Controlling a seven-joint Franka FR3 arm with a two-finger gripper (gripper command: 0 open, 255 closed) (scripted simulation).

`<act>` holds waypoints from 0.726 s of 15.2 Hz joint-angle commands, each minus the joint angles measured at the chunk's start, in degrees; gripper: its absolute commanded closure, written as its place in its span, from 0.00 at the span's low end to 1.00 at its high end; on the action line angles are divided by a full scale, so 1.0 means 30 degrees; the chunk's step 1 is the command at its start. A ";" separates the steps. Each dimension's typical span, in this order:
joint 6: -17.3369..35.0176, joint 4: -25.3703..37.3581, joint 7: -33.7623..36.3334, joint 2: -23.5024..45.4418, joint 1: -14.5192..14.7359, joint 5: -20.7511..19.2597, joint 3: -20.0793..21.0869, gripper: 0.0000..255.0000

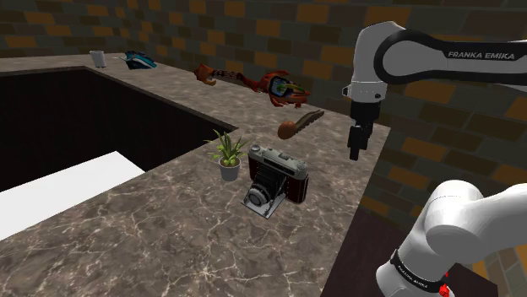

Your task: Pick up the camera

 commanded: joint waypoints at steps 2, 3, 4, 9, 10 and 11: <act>0.0212 0.0249 0.0363 0.0300 0.0191 0.0278 0.0389 0.00; 0.0422 0.0518 0.0724 0.0616 0.0374 0.0536 0.0773 0.00; 0.0631 0.0805 0.1080 0.0948 0.0547 0.0777 0.1155 0.00; 0.1616 0.2519 0.2838 0.2816 0.1260 0.1679 0.3018 0.00; 0.1796 0.2917 0.3190 0.3228 0.1376 0.1795 0.3381 0.00; 0.1968 0.3333 0.3544 0.3651 0.1483 0.1888 0.3742 0.00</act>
